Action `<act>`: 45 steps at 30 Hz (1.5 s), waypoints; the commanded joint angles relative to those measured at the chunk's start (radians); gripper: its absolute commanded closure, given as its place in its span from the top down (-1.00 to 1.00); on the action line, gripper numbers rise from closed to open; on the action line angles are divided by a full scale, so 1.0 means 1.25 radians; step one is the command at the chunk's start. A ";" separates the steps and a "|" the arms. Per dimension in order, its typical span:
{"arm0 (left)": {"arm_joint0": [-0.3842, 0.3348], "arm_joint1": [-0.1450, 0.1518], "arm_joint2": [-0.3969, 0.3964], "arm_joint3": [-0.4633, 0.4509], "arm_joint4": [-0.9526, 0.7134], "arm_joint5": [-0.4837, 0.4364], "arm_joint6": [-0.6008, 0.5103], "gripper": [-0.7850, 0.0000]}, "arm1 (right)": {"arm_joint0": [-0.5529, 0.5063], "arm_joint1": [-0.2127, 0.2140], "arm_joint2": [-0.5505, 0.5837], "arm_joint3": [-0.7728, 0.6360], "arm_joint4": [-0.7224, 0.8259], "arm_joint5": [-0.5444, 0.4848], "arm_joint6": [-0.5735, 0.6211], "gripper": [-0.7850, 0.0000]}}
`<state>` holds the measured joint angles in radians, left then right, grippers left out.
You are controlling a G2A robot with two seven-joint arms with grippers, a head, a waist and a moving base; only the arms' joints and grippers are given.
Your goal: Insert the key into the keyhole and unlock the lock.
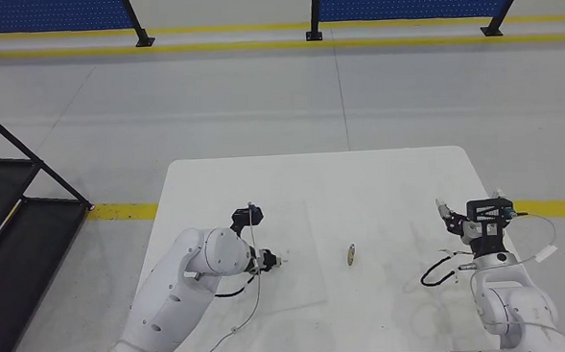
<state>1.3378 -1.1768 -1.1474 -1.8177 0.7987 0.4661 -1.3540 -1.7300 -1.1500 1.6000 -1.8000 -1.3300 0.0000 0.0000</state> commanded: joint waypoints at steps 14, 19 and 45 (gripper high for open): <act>-0.025 0.000 0.028 0.039 -0.027 0.015 0.015 -0.34 | 0.000 0.000 0.000 0.000 0.000 0.000 0.000 1.00; -0.027 0.002 0.031 0.042 -0.030 0.016 0.016 -0.51 | 0.000 0.000 0.000 0.000 0.000 0.000 0.000 1.00; -0.001 0.030 -0.017 -0.049 -0.046 -0.006 -0.006 -1.00 | 0.000 0.000 0.000 0.000 0.000 0.000 0.000 1.00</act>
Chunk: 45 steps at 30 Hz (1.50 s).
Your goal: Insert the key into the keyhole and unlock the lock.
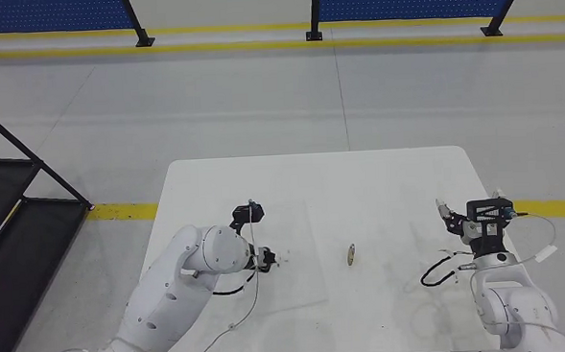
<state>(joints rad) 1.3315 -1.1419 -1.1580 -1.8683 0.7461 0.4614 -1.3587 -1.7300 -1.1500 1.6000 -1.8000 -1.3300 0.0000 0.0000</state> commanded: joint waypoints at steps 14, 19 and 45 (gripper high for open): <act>0.135 0.024 -0.310 -0.056 -0.428 -0.138 0.022 -1.00 | 0.000 0.000 0.000 0.000 0.000 0.000 0.000 1.00; 0.192 0.030 -0.424 0.000 -0.606 -0.242 0.026 -1.00 | 0.000 0.000 0.000 0.000 0.000 0.000 0.000 1.00; 0.203 0.036 -0.506 0.118 -0.892 -0.355 -0.083 -1.00 | 0.000 -0.003 -0.040 0.005 0.023 -0.043 0.099 1.00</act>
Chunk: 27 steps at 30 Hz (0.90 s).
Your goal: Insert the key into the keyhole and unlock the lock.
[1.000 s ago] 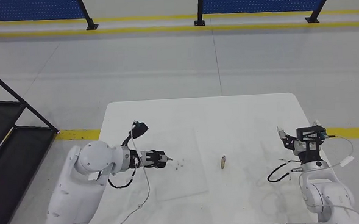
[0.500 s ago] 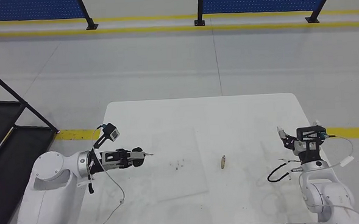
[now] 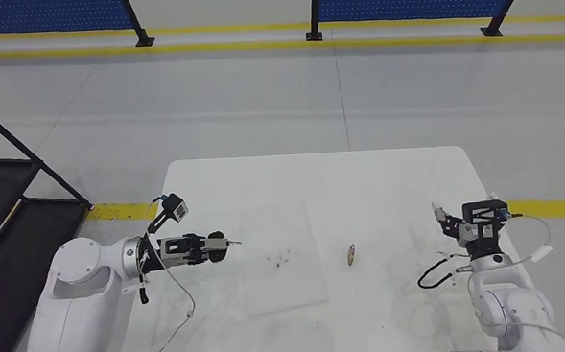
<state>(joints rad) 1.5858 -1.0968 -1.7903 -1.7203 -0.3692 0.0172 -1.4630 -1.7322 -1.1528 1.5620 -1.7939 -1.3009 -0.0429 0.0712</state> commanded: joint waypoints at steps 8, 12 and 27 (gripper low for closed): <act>0.000 0.000 0.000 0.000 0.000 0.000 0.000 -1.00 | 0.022 -0.007 -0.056 -0.091 0.113 -0.020 0.290 1.00; 0.000 0.000 0.000 0.000 0.000 0.000 0.000 -1.00 | 0.044 -0.008 -0.072 -0.145 0.201 -0.028 0.448 1.00; 0.000 0.000 0.000 0.000 0.000 0.000 0.000 -1.00 | 0.233 -0.024 -0.265 -0.176 0.222 0.179 0.883 1.00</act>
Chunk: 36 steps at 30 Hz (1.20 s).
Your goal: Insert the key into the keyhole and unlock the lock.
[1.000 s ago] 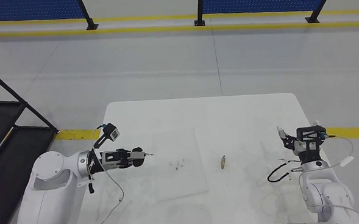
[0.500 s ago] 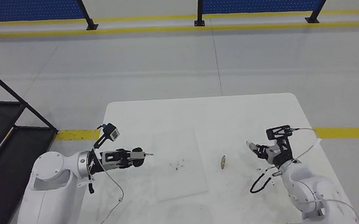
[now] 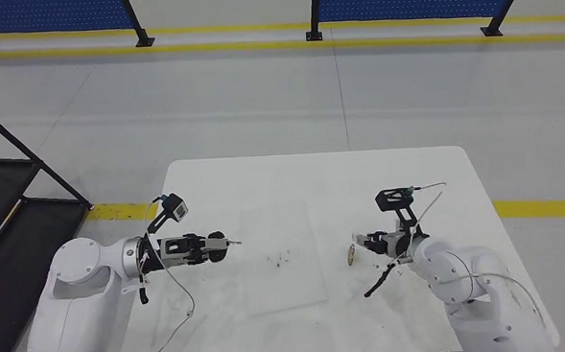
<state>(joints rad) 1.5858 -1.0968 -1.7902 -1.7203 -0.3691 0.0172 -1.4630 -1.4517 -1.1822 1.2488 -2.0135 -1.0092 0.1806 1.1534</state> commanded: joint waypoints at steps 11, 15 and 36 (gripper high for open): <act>0.000 0.000 0.000 0.000 0.000 0.000 0.000 -1.00 | 0.050 -0.006 -0.089 0.020 -0.085 0.004 0.060 1.00; 0.000 0.000 0.000 0.000 0.000 0.000 0.000 -1.00 | 0.050 -0.006 -0.089 0.020 -0.085 0.004 0.060 1.00; 0.000 0.000 0.000 0.000 0.000 0.000 0.000 -1.00 | 0.268 -0.035 -0.200 0.158 -0.023 0.081 0.306 1.00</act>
<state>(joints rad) 1.5858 -1.0968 -1.7902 -1.7203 -0.3691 0.0172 -1.4630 -1.1288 -1.2255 1.0109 -1.8323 -1.0360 0.2766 1.5387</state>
